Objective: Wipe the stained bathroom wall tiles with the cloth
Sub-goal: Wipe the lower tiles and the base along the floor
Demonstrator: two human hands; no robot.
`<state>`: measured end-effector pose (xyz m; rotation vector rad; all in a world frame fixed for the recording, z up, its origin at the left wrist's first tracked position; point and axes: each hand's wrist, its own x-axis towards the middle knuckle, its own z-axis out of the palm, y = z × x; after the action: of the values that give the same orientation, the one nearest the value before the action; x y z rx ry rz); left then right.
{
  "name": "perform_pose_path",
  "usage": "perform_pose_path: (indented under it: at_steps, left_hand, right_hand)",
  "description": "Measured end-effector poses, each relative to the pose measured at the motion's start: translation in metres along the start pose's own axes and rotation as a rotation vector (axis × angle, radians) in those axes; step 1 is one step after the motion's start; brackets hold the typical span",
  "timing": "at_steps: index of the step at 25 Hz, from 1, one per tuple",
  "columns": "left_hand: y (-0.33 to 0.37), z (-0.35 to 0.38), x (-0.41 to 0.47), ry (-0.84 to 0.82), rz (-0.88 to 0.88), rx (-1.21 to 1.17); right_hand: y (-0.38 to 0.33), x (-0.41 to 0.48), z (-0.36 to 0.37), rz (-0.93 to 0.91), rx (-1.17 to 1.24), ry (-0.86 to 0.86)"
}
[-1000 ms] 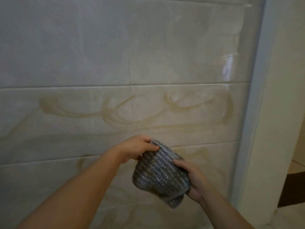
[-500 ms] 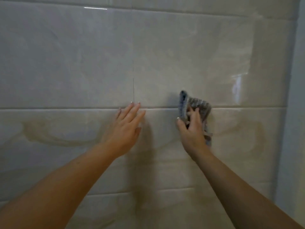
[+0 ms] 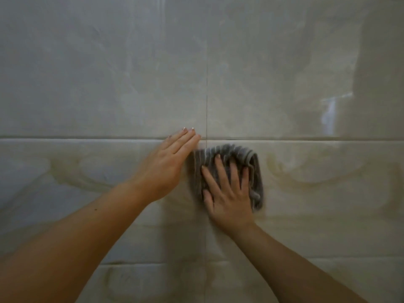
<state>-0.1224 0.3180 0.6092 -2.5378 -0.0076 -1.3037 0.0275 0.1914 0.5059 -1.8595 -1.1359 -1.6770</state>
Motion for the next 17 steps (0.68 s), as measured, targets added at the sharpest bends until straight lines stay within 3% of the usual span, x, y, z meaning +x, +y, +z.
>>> perform_pose_path:
  at_steps: [3, 7, 9, 14, 17]
  left_hand:
    - [-0.005, 0.002, -0.009, -0.091, 0.003, 0.023]
    - [-0.003, -0.001, -0.006, -0.117, -0.007, 0.026]
    - [-0.002, 0.002, -0.008, -0.106, -0.019, 0.039]
    - [0.004, 0.005, -0.012, -0.108, -0.050, 0.066]
    - [0.005, 0.005, -0.012, -0.114, -0.055, 0.086]
  right_hand:
    - [0.015, -0.032, -0.007, -0.056, -0.017, -0.035]
    - [0.014, 0.061, -0.019, 0.182, -0.011, 0.046]
    - [0.000, 0.059, -0.013, 0.125, -0.010, 0.039]
    - [0.011, -0.067, -0.003, -0.087, -0.051, -0.113]
    - [0.038, -0.017, -0.005, 0.125, -0.059, -0.019]
